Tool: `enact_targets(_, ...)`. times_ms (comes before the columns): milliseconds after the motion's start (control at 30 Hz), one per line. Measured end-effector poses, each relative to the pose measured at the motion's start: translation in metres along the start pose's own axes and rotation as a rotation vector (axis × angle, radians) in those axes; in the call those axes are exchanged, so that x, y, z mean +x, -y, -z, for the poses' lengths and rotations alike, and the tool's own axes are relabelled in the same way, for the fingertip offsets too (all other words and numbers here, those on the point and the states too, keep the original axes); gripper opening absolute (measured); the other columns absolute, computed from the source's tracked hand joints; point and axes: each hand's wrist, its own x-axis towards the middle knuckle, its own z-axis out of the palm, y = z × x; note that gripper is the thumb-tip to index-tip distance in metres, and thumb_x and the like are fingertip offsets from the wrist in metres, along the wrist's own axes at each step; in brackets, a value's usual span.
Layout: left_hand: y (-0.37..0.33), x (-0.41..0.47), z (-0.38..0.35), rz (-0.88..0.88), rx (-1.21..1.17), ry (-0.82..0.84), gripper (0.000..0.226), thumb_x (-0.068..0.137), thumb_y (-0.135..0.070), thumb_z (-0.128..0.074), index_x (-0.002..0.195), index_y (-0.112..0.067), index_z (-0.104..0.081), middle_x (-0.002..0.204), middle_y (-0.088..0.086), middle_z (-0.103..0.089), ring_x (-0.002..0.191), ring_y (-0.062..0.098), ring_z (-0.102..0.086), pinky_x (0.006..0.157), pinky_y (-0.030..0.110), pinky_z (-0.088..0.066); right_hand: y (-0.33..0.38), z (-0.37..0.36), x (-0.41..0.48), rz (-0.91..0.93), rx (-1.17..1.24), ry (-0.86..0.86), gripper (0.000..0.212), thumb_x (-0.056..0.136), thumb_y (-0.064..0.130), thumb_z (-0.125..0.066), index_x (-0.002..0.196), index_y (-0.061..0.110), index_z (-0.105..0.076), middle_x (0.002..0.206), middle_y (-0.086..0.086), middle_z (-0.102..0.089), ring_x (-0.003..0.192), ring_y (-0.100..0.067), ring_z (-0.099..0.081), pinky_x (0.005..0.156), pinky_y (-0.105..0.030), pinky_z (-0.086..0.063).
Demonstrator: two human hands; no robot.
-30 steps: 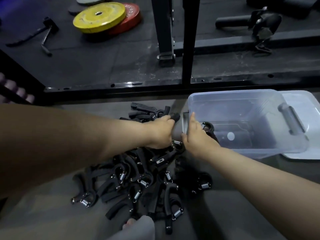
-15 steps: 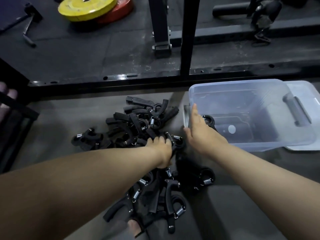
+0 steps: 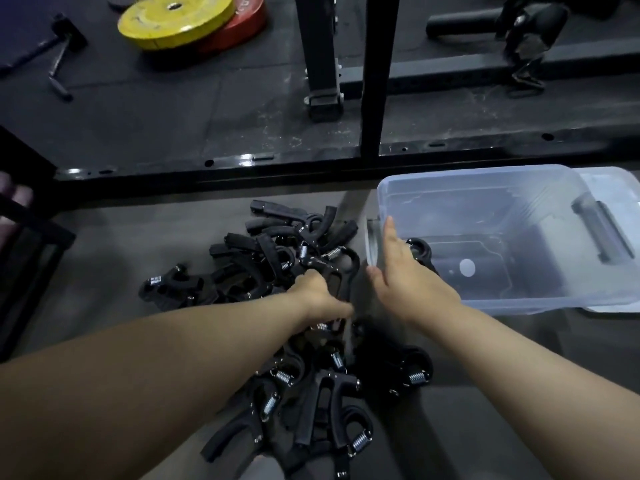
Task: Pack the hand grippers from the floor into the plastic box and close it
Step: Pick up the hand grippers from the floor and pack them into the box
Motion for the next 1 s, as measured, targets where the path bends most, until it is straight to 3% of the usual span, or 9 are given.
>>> enact_targets(100, -0.019, 0.000, 0.010, -0.002, -0.514, -0.185, 0.052, 0.060, -0.056, -0.077, 0.091, -0.017, -0.061, 0.082, -0.002, -0.066, 0.070, 0.012, -0.063, 0.065, 0.023, -0.054, 0.001, 0.002, -0.003, 0.026, -0.010, 0.003, 0.076, 0.101, 0.041, -0.033, 0.151, 0.029, 0.022, 0.163, 0.002, -0.007, 0.125, -0.030, -0.052, 0.092, -0.044, -0.043)
enact_targets(167, -0.032, 0.004, 0.023, 0.022, -0.741, -0.225, 0.056, 0.065, -0.059, -0.070, 0.094, -0.011, -0.063, 0.073, 0.000, -0.063, 0.066, 0.024, -0.064, 0.057, 0.024, -0.048, 0.001, 0.004, -0.003, 0.013, 0.003, 0.018, 0.077, 0.100, 0.039, -0.033, 0.151, 0.030, 0.023, 0.164, 0.005, -0.003, 0.131, -0.028, -0.047, 0.097, -0.044, -0.041)
enact_targets(367, -0.066, 0.005, 0.046, -0.041, -1.071, -0.186, 0.027, 0.090, -0.029, -0.040, 0.071, -0.012, -0.051, 0.055, 0.005, -0.048, 0.042, 0.021, -0.042, 0.041, 0.024, -0.031, -0.004, 0.006, -0.001, 0.065, 0.052, 0.037, 0.097, 0.084, 0.040, -0.047, 0.149, 0.034, 0.025, 0.163, 0.006, -0.005, 0.137, -0.024, -0.040, 0.101, -0.044, -0.041)
enact_targets(467, -0.081, -0.004, 0.041, -0.163, -1.016, -0.200, 0.026, 0.096, -0.024, -0.039, 0.078, -0.010, -0.049, 0.062, 0.009, -0.049, 0.045, 0.021, -0.044, 0.040, 0.024, -0.033, -0.007, 0.005, 0.002, 0.085, 0.287, 0.003, 0.092, 0.079, 0.049, -0.055, 0.151, 0.041, 0.002, 0.156, 0.009, -0.028, 0.134, -0.012, -0.043, 0.105, -0.042, -0.042)
enact_targets(600, -0.102, -0.015, 0.032, -0.295, -0.970, -0.175, 0.030, 0.101, -0.028, -0.043, 0.085, -0.004, -0.052, 0.069, 0.016, -0.055, 0.045, 0.023, -0.051, 0.039, 0.026, -0.042, -0.014, 0.019, 0.002, 0.011, 0.811, -0.273, 0.068, 0.089, 0.024, -0.066, 0.144, 0.029, -0.026, 0.117, 0.019, -0.055, 0.106, 0.001, -0.060, 0.096, -0.029, -0.050)
enact_targets(700, -0.112, -0.015, 0.019, -0.421, -0.709, -0.232, 0.032, 0.092, -0.040, -0.047, 0.078, -0.012, -0.053, 0.078, 0.016, -0.063, 0.065, 0.033, -0.062, 0.061, 0.044, -0.056, -0.025, 0.039, 0.005, -0.001, 0.562, -0.378, 0.039, 0.089, 0.030, -0.064, 0.124, 0.029, -0.046, 0.112, 0.011, -0.059, 0.097, -0.006, -0.062, 0.083, -0.026, -0.053)
enact_targets(833, -0.126, -0.018, 0.009, -0.680, -0.245, -0.261, 0.032, 0.100, -0.038, -0.037, 0.079, -0.019, -0.051, 0.094, 0.010, -0.060, 0.095, 0.033, -0.057, 0.087, 0.046, -0.046, -0.052, 0.057, 0.020, -0.082, 0.465, -0.319, 0.019, 0.095, 0.025, -0.056, 0.111, 0.018, -0.049, 0.097, 0.001, -0.063, 0.089, -0.018, -0.061, 0.075, -0.034, -0.048)
enact_targets(933, -0.125, -0.013, 0.005, -0.742, 0.042, -0.373, 0.029, 0.102, -0.027, -0.035, 0.112, -0.018, -0.061, 0.124, 0.001, -0.053, 0.121, 0.023, -0.043, 0.107, 0.039, -0.029, -0.091, 0.064, 0.034, -0.236, 0.395, -0.282, 0.018, 0.097, 0.027, -0.051, 0.109, 0.015, -0.052, 0.094, -0.008, -0.064, 0.089, -0.030, -0.061, 0.078, -0.041, -0.049)
enact_targets(1000, -0.119, -0.010, 0.003, -0.695, 0.044, -0.341, 0.041, 0.098, -0.015, -0.038, 0.138, -0.015, -0.049, 0.151, 0.000, -0.035, 0.141, 0.022, -0.025, 0.118, 0.035, -0.015, -0.118, 0.067, 0.043, -0.350, 0.265, -0.180, 0.016, 0.097, 0.023, -0.049, 0.104, 0.009, -0.053, 0.088, -0.011, -0.060, 0.083, -0.032, -0.058, 0.069, -0.036, -0.045)
